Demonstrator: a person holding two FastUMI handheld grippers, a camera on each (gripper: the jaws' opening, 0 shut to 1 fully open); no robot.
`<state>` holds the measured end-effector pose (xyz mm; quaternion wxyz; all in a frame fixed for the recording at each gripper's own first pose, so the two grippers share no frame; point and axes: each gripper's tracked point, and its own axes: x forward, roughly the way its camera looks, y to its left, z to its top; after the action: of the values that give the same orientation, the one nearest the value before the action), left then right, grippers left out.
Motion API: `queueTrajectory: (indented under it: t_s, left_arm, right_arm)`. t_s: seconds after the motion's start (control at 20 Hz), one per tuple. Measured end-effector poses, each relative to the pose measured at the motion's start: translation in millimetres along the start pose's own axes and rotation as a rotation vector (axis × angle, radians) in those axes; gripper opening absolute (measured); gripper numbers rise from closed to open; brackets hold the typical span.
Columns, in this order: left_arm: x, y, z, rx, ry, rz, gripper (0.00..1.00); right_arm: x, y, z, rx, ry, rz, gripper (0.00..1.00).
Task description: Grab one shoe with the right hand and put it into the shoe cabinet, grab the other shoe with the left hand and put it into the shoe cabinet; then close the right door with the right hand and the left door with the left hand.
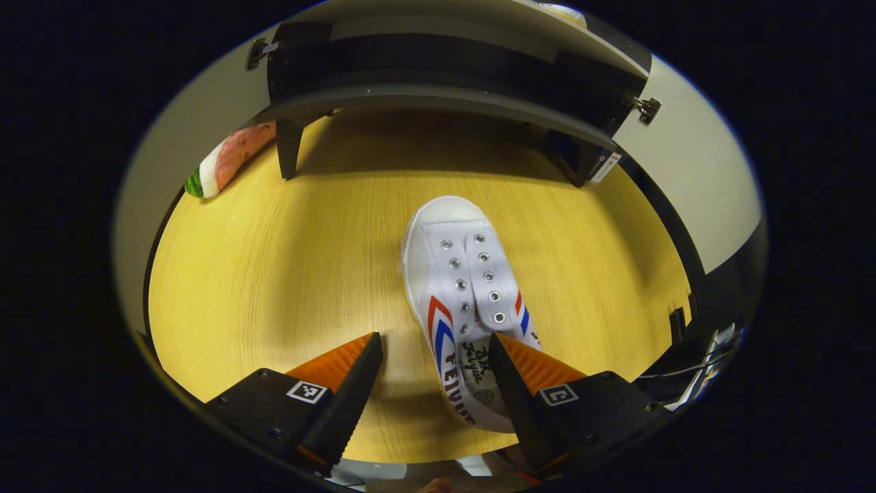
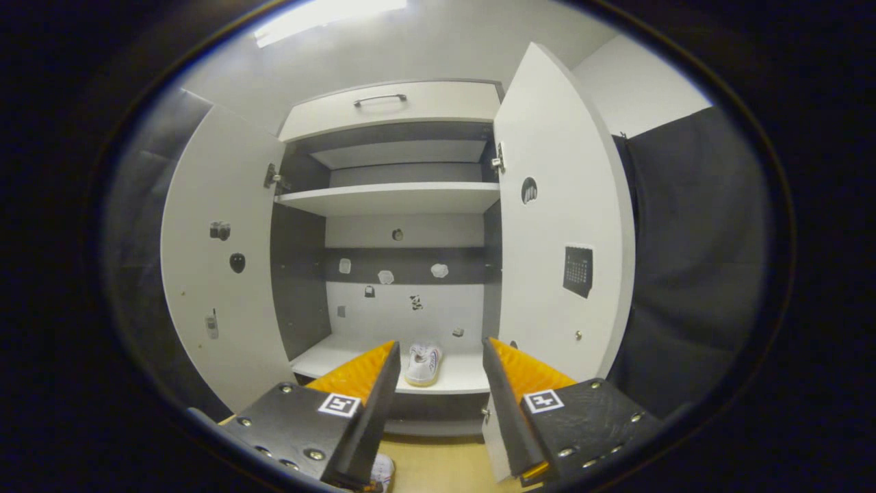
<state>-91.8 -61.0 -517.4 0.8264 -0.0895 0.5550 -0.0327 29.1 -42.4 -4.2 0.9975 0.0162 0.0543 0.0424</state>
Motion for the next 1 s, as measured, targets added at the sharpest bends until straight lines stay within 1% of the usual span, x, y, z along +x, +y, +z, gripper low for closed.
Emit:
queueTrajectory:
  t_s: [0.05,0.1,0.15,0.2,0.25,0.3,0.35,0.4,0.45,0.5,0.55,0.65,0.7,0.85,1.0]
  left_arm:
    - [3.7,2.0,-4.3,-0.005,0.012,0.007,0.95]
    - [7.8,4.4,-8.0,-0.009,0.026,0.018,0.88]
    - [5.6,3.8,-10.4,-0.025,0.035,0.011,0.84]
    - [3.4,1.6,-4.8,-0.044,0.018,-0.003,0.78]
    - [5.9,-1.4,-8.6,-0.062,0.031,-0.016,0.74]
    - [3.5,-4.5,-9.1,-0.078,0.039,-0.030,0.63]
    - [7.5,-10.1,-7.7,-0.099,0.033,-0.055,0.59]
    - [5.1,-11.4,-8.0,-0.114,0.043,-0.045,0.43]
    - [8.6,-8.9,-9.0,-0.120,0.049,-0.036,0.31]
    - [5.8,-7.4,-7.0,-0.132,0.054,-0.028,0.27]
    - [6.3,-7.1,-6.6,-0.153,0.071,-0.018,0.23]
    - [4.9,-5.3,-2.1,-0.193,0.071,0.000,0.10]
    - [3.7,-2.8,0.0,-0.168,0.057,0.001,0.01]
    - [-5.1,6.9,11.3,-0.070,0.011,0.016,0.01]
    - [-31.7,7.6,42.4,-0.055,-0.075,-0.022,0.01]
  right_arm:
    - [0.6,-0.5,-0.4,0.001,0.000,0.001,0.72]
    - [0.7,-1.5,0.5,0.003,-0.003,0.000,0.75]
    - [2.0,-2.9,1.9,0.003,-0.006,-0.002,0.72]
    - [2.5,-5.0,3.1,0.001,-0.008,-0.005,0.72]
    - [2.8,-7.0,3.1,-0.001,-0.009,-0.009,0.72]
    - [2.1,-9.0,4.8,-0.001,-0.013,-0.012,0.72]
    - [1.7,-9.4,4.9,-0.003,-0.013,-0.014,0.72]
    - [1.3,-10.1,5.0,-0.004,-0.012,-0.016,0.71]
    - [2.3,-11.0,5.2,-0.003,-0.012,-0.018,0.75]
    - [2.6,-11.3,5.8,-0.002,-0.014,-0.019,0.72]
    - [4.1,-12.0,4.8,-0.001,-0.013,-0.021,0.72]
    - [7.7,-13.0,2.6,0.001,-0.010,-0.022,0.72]
    - [8.8,-14.3,2.2,0.000,-0.010,-0.022,0.72]
    - [9.3,-17.2,3.1,-0.007,-0.015,-0.023,0.72]
    - [10.6,-17.8,1.9,-0.007,-0.015,-0.020,0.72]
